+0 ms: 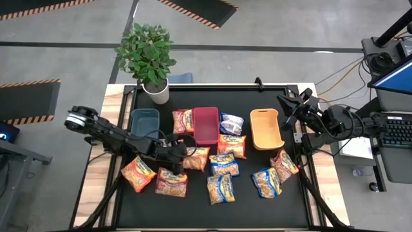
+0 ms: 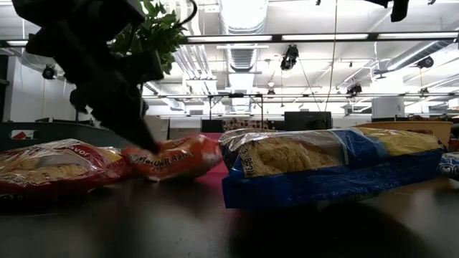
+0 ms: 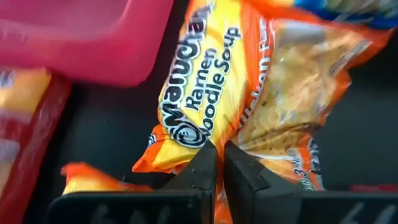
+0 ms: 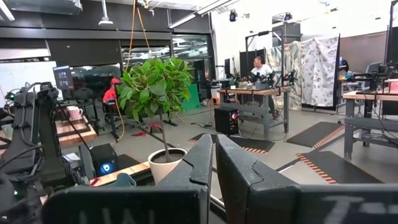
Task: Sort Maruchan noodles
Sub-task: Put the orange noodle pack into the red bin
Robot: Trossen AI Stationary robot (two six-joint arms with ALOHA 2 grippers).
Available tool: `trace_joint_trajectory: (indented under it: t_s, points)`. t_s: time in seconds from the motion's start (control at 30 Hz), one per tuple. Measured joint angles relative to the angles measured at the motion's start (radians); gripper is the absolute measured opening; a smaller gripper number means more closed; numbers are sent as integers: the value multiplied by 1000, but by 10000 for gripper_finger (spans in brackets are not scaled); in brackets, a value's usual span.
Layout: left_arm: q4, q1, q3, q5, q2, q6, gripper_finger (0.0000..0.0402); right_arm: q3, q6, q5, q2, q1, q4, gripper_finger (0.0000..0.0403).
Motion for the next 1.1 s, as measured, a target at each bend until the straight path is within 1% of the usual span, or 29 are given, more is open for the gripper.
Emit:
trace_joint_trajectory:
  t_s: [0.5,0.63,0.7,0.87,1.1]
  points:
    - [21,0,105,-33,-139,208,0,0,0,0,0,0,0,13]
    - [23,0,139,-133,-162,268,0,0,0,0,0,0,-1,13]
    - [25,5,159,-173,-170,322,0,0,0,0,0,0,-1,13]
    - [26,29,213,-272,-161,526,0,0,0,0,0,0,0,13]
    - [22,135,240,-284,-143,793,0,0,-11,0,-1,0,0,13]
